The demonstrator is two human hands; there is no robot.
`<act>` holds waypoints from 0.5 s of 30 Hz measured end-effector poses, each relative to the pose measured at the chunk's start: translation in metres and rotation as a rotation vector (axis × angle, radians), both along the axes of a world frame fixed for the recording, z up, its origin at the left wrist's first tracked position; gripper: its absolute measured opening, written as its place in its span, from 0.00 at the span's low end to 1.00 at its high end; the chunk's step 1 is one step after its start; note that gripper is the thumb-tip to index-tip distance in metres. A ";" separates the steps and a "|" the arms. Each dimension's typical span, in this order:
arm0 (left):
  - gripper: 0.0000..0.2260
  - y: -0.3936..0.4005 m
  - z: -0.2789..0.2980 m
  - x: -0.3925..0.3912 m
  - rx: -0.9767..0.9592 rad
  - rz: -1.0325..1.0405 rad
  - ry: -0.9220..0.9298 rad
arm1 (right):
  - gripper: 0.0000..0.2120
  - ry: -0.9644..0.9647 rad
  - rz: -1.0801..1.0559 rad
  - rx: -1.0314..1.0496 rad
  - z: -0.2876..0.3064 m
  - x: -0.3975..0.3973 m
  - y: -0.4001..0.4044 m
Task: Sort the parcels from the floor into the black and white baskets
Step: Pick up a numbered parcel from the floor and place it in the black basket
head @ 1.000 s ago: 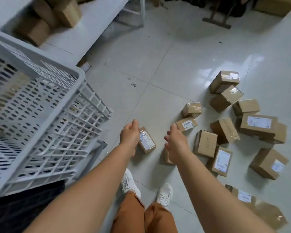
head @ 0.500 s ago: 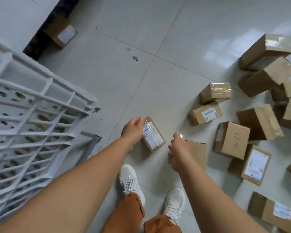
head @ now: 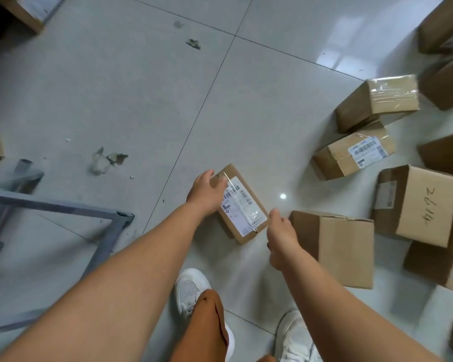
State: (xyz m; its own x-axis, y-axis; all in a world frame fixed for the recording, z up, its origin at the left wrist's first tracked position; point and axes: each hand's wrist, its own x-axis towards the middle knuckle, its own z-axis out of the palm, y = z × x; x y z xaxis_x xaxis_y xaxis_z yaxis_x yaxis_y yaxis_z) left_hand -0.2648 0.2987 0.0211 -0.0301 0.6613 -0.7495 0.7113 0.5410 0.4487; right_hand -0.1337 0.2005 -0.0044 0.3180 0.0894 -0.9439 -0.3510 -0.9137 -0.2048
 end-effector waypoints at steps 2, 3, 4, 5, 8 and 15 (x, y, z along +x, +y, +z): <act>0.26 0.006 -0.014 0.000 0.000 -0.017 0.003 | 0.30 0.004 -0.010 -0.020 -0.016 -0.001 0.002; 0.26 0.008 -0.020 0.000 -0.005 -0.029 0.001 | 0.30 0.012 -0.014 -0.022 -0.022 -0.001 0.004; 0.27 0.010 -0.026 0.001 -0.015 -0.042 -0.002 | 0.30 0.020 -0.019 -0.024 -0.028 -0.001 0.006; 0.27 0.011 -0.031 0.001 -0.025 -0.057 -0.004 | 0.28 0.023 -0.025 -0.028 -0.031 -0.001 0.009; 0.26 0.010 -0.038 0.001 -0.022 -0.077 0.007 | 0.25 0.028 -0.049 -0.030 -0.036 -0.005 0.012; 0.25 0.005 0.016 -0.003 -0.008 0.129 0.005 | 0.22 -0.007 -0.081 0.042 0.020 0.004 0.013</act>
State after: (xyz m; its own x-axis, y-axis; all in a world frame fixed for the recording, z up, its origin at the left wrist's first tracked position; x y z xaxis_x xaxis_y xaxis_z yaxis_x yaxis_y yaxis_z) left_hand -0.2676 0.3038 0.0376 -0.1182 0.6454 -0.7546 0.6379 0.6317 0.4404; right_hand -0.1301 0.2139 0.0156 0.3327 0.1029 -0.9374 -0.4215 -0.8730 -0.2455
